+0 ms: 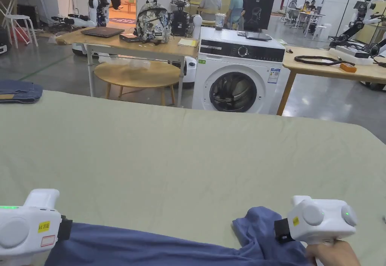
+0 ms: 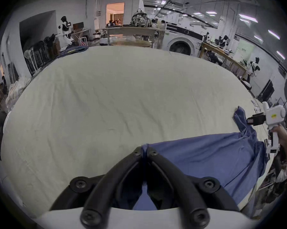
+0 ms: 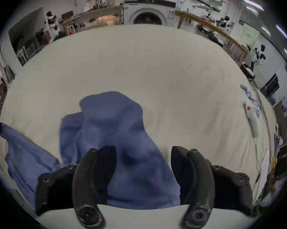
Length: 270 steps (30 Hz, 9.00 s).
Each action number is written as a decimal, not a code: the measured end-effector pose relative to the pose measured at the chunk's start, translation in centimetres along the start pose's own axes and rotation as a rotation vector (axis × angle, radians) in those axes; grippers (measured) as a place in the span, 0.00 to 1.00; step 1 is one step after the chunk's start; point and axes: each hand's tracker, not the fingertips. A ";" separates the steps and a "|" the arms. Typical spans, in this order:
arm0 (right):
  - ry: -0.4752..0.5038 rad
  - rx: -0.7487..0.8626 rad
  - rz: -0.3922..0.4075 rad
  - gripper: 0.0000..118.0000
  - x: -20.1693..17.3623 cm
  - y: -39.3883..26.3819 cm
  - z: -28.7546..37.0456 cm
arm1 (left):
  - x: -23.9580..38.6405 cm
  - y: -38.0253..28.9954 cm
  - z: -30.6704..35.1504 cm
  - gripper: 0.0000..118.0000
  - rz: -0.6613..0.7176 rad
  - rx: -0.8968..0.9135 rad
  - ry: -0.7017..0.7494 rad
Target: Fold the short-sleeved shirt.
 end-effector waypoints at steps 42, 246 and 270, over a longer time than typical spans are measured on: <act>0.059 0.271 -0.103 0.00 1.6 -18.4 21.3 | -4.8 -7.6 9.5 0.00 0.019 0.034 -0.095; -0.004 0.732 -0.106 0.00 -11.6 -20.8 17.4 | 11.1 -12.2 -2.8 0.00 0.235 -0.325 -0.655; 0.023 0.747 -0.098 0.00 -12.9 -20.4 17.5 | -2.6 -17.1 -3.4 0.36 0.429 -0.286 -0.777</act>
